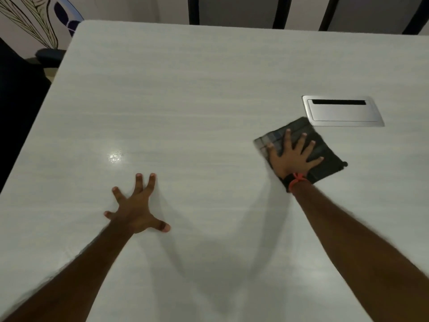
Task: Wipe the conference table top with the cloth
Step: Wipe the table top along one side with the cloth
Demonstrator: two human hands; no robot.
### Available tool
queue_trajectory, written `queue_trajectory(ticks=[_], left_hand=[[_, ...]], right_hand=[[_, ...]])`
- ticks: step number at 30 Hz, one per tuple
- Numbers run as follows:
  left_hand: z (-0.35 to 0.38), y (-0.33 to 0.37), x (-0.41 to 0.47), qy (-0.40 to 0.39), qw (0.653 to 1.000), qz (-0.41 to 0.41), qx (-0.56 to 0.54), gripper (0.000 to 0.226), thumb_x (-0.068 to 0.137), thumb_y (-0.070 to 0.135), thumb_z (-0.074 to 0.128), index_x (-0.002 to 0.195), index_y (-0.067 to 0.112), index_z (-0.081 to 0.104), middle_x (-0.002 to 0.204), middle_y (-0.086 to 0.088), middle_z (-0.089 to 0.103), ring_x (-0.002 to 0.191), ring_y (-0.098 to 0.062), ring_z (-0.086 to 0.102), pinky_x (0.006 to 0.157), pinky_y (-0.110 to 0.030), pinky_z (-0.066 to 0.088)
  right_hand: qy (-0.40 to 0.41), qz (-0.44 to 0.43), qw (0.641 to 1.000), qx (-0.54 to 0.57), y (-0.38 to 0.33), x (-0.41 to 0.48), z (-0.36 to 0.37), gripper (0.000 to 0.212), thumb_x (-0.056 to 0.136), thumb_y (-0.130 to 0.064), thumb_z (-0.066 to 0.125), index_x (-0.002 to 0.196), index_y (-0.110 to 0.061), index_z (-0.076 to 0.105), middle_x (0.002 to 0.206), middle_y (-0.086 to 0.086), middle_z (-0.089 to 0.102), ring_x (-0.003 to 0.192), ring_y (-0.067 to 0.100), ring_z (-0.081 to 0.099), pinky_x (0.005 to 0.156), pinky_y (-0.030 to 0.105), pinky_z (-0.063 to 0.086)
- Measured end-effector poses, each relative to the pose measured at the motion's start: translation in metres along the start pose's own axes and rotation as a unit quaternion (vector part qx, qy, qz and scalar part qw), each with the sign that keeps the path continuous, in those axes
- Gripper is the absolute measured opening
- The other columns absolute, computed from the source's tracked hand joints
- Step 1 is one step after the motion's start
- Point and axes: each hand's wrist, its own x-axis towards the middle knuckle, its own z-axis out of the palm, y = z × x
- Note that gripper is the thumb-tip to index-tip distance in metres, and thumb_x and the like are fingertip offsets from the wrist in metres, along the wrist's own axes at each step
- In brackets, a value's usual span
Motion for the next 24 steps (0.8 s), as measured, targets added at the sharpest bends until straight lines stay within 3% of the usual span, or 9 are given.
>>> queue_trajectory(ticks=[3, 4, 8, 10, 13, 16, 18, 21, 24], left_hand=[[0.001, -0.001, -0.001, 0.003, 1.000, -0.001, 0.001, 0.154, 0.041, 0.067, 0.089, 0.145, 0.054, -0.024, 0.159, 0.018, -0.029, 0.143, -0.049, -0.024, 0.099, -0.084, 0.014], [0.000, -0.001, -0.001, 0.003, 1.000, -0.003, 0.001, 0.154, 0.041, 0.067, 0.089, 0.145, 0.054, -0.024, 0.158, 0.019, -0.030, 0.143, -0.049, -0.025, 0.099, -0.084, 0.014], [0.002, -0.002, 0.002, 0.007, 1.000, 0.002, 0.004, 0.155, 0.041, 0.068, 0.089, 0.146, 0.053, -0.024, 0.159, 0.018, -0.029, 0.143, -0.049, -0.025, 0.099, -0.084, 0.012], [0.002, -0.001, 0.003, 0.006, 1.000, 0.003, 0.005, 0.154, 0.041, 0.067, 0.089, 0.146, 0.052, -0.023, 0.159, 0.017, -0.029, 0.143, -0.050, -0.025, 0.099, -0.084, 0.012], [0.003, -0.001, 0.003, 0.007, 1.000, 0.002, 0.005, 0.154, 0.041, 0.067, 0.089, 0.147, 0.052, -0.023, 0.159, 0.017, -0.029, 0.143, -0.050, -0.024, 0.099, -0.084, 0.013], [0.003, -0.001, 0.003, 0.009, 1.000, 0.002, 0.008, 0.154, 0.042, 0.067, 0.089, 0.147, 0.052, -0.022, 0.160, 0.016, -0.028, 0.143, -0.050, -0.024, 0.099, -0.084, 0.013], [0.003, -0.002, 0.004, 0.008, 1.000, 0.001, 0.005, 0.154, 0.042, 0.066, 0.089, 0.147, 0.052, -0.022, 0.159, 0.017, -0.028, 0.143, -0.050, -0.024, 0.099, -0.084, 0.013], [0.004, -0.003, 0.003, 0.006, 1.000, 0.003, 0.002, 0.153, 0.043, 0.065, 0.090, 0.148, 0.052, -0.021, 0.159, 0.017, -0.028, 0.143, -0.049, -0.026, 0.099, -0.085, 0.010], [0.002, 0.000, -0.001, 0.009, 1.000, 0.010, -0.007, 0.150, 0.047, 0.061, 0.091, 0.149, 0.050, -0.019, 0.160, 0.016, -0.028, 0.143, -0.049, -0.026, 0.099, -0.084, 0.008]], right_hand=[[-0.050, -0.212, 0.975, -0.038, 0.016, -0.002, -0.004, 0.081, 0.086, -0.087, 0.015, 0.157, -0.054, -0.002, 0.171, -0.004, -0.004, 0.157, 0.029, -0.005, 0.115, 0.074, -0.003], [-0.058, -0.228, 0.971, -0.039, 0.031, 0.007, -0.011, 0.082, 0.083, -0.089, 0.015, 0.156, -0.056, -0.001, 0.171, -0.008, -0.004, 0.158, 0.025, -0.005, 0.116, 0.074, -0.001], [-0.008, 0.047, 0.999, 0.018, 0.062, 0.028, -0.021, 0.093, 0.077, -0.093, 0.002, 0.159, -0.049, -0.001, 0.172, 0.002, -0.002, 0.157, 0.035, -0.004, 0.110, 0.082, 0.003], [0.000, 0.075, 0.997, 0.024, 0.034, 0.008, -0.011, 0.100, 0.073, -0.094, -0.006, 0.160, -0.044, 0.000, 0.171, 0.010, 0.001, 0.155, 0.042, -0.001, 0.107, 0.084, 0.004], [-0.017, -0.123, 0.992, -0.030, -0.002, -0.049, 0.014, 0.086, 0.084, -0.087, 0.011, 0.160, -0.047, 0.000, 0.171, 0.007, 0.002, 0.156, 0.040, 0.000, 0.109, 0.081, -0.002], [-0.061, -0.315, 0.945, -0.062, 0.010, -0.080, 0.009, 0.084, 0.083, -0.089, 0.012, 0.157, -0.053, -0.002, 0.171, -0.007, -0.007, 0.157, 0.026, -0.008, 0.113, 0.079, -0.002], [-0.038, -0.229, 0.972, -0.041, 0.030, -0.065, 0.002, 0.084, 0.083, -0.088, 0.015, 0.157, -0.053, 0.002, 0.171, -0.009, -0.003, 0.158, 0.024, -0.005, 0.114, 0.077, -0.001], [-0.001, 0.038, 0.999, 0.033, 0.027, -0.056, 0.000, 0.088, 0.081, -0.087, 0.004, 0.160, -0.046, 0.001, 0.172, 0.003, -0.001, 0.157, 0.035, -0.004, 0.111, 0.081, 0.002], [-0.014, 0.039, 0.998, 0.045, -0.029, -0.108, 0.017, 0.092, 0.080, -0.085, 0.002, 0.161, -0.042, 0.002, 0.171, 0.012, 0.000, 0.155, 0.043, -0.003, 0.107, 0.084, 0.001]])
